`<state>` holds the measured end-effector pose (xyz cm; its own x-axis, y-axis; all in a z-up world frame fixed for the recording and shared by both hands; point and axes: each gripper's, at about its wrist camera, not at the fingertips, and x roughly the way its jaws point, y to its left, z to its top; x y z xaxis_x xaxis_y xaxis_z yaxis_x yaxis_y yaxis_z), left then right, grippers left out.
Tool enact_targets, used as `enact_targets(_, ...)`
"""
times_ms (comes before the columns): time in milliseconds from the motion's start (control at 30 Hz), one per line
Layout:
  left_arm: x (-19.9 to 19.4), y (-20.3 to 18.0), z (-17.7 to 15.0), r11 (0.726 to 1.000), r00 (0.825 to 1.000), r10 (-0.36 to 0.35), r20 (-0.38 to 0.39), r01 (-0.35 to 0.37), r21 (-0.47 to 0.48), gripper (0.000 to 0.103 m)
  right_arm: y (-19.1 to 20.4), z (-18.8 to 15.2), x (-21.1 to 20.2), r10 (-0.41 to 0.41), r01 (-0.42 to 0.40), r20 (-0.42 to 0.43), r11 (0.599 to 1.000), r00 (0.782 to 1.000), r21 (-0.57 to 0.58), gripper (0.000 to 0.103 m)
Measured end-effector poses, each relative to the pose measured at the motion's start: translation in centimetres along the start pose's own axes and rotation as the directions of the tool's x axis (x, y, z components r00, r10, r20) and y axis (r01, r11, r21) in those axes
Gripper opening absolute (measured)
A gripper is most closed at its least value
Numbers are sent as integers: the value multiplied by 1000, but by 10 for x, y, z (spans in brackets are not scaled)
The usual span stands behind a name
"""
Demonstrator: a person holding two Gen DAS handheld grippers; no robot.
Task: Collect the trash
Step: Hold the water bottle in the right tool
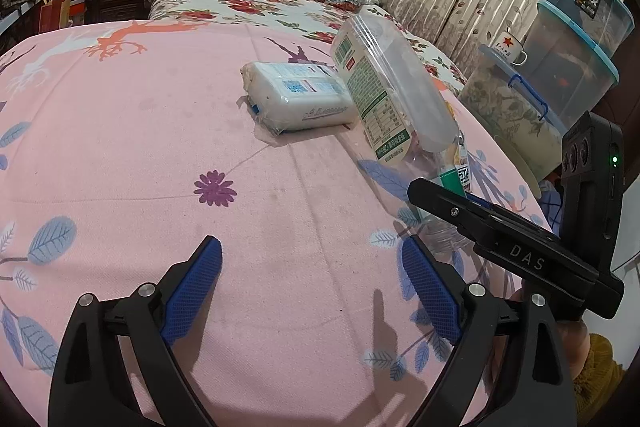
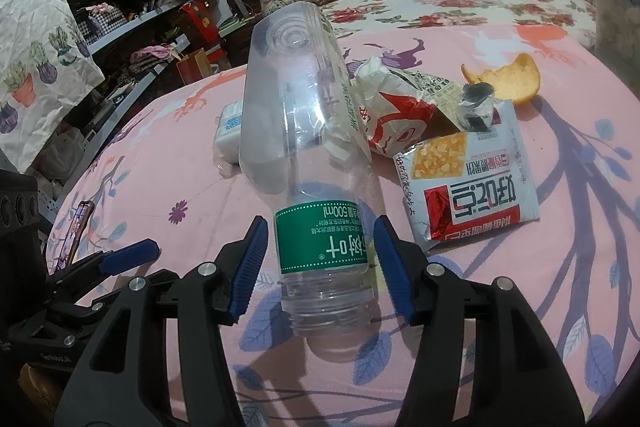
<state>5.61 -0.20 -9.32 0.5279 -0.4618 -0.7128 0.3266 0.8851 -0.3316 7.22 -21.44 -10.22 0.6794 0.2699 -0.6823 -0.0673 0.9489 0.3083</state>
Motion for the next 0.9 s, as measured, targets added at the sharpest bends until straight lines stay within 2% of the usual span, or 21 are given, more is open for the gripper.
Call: enact_targets(900,0,-2,-1,1000,1000,1,1,-1,-1,89,0,-3,-2,9,-9,5,1000,1000,6,61)
